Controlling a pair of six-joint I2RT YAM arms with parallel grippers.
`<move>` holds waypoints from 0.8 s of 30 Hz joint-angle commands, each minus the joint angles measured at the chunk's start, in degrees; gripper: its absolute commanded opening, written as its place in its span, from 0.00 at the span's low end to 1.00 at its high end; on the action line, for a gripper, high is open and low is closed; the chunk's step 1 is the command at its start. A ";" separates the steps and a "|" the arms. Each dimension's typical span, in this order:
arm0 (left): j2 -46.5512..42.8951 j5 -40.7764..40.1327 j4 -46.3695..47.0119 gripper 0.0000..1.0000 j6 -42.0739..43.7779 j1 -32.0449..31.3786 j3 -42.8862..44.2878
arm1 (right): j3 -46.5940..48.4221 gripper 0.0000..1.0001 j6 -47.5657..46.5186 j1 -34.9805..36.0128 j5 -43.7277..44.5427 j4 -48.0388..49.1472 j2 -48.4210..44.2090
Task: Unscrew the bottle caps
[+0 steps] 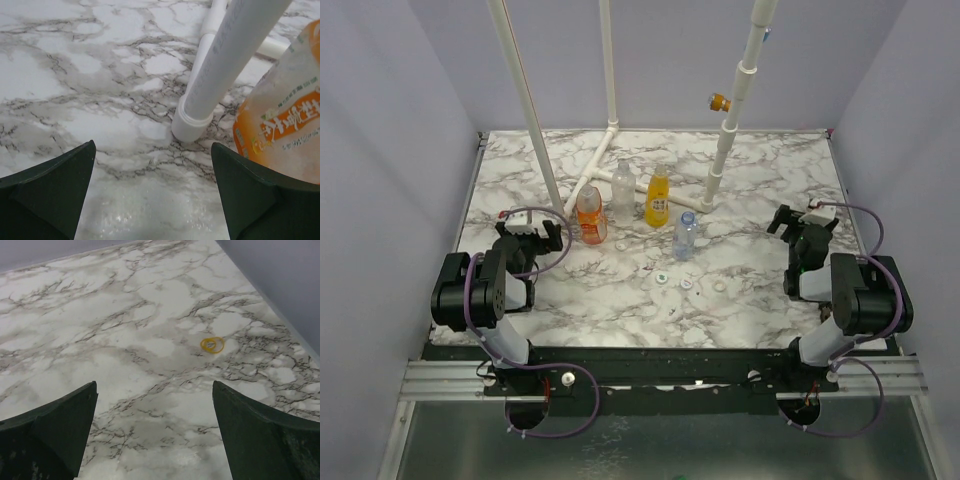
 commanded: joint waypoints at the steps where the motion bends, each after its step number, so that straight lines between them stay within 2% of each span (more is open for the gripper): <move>1: -0.37 -0.83 -5.34 0.99 -0.98 0.16 4.84 | 0.95 1.00 1.22 -3.08 -7.76 -1.22 0.40; 2: -0.42 -0.85 -5.10 0.99 -0.97 0.13 4.77 | -0.39 1.00 1.40 -3.10 -7.63 0.21 0.10; 4: -0.37 -0.81 -4.95 0.99 -1.02 0.07 4.63 | -3.93 1.00 0.39 -3.11 -7.86 9.63 2.33; 24: -0.21 -0.85 -4.86 0.99 -0.98 0.06 4.80 | -4.38 1.00 0.37 -3.12 -8.00 10.18 2.20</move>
